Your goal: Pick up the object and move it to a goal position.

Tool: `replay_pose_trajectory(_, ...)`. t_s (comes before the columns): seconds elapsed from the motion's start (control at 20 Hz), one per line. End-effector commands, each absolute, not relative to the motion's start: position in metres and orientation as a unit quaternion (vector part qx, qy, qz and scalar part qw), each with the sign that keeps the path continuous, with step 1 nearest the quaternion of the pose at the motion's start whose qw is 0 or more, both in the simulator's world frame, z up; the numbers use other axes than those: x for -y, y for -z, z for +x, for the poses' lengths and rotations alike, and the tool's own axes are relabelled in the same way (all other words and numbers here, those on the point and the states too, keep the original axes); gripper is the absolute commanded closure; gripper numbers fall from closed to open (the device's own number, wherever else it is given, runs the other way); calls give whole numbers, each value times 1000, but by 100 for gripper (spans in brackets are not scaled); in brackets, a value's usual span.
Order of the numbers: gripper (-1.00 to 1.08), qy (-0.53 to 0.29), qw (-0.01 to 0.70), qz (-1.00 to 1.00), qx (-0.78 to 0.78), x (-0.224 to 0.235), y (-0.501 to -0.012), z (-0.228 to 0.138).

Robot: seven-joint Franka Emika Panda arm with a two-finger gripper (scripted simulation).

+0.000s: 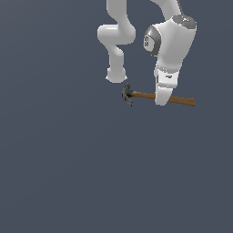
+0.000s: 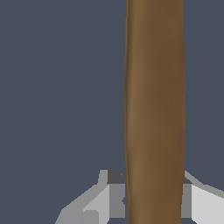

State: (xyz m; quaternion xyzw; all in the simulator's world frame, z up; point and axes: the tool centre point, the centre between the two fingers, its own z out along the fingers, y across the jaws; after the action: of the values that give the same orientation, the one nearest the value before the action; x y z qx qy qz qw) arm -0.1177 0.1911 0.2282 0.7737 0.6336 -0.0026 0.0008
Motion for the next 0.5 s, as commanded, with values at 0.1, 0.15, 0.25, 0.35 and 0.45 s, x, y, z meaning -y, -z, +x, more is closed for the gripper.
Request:
replay_pose_trajectory(0.1, 108, 1, 1, 774, -633, -212, -252, -135)
replay_pose_trajectory(0.15, 108, 1, 1, 774, -633, -215, -256, -138)
replay_pose_trajectory(0.25, 108, 1, 0, 774, -633, -221, -263, -142)
replay_pose_trajectory(0.35, 108, 0, 0, 774, -633, -225, -268, -145)
replay_pose_trajectory(0.45, 108, 0, 0, 774, -633, -227, -270, -147)
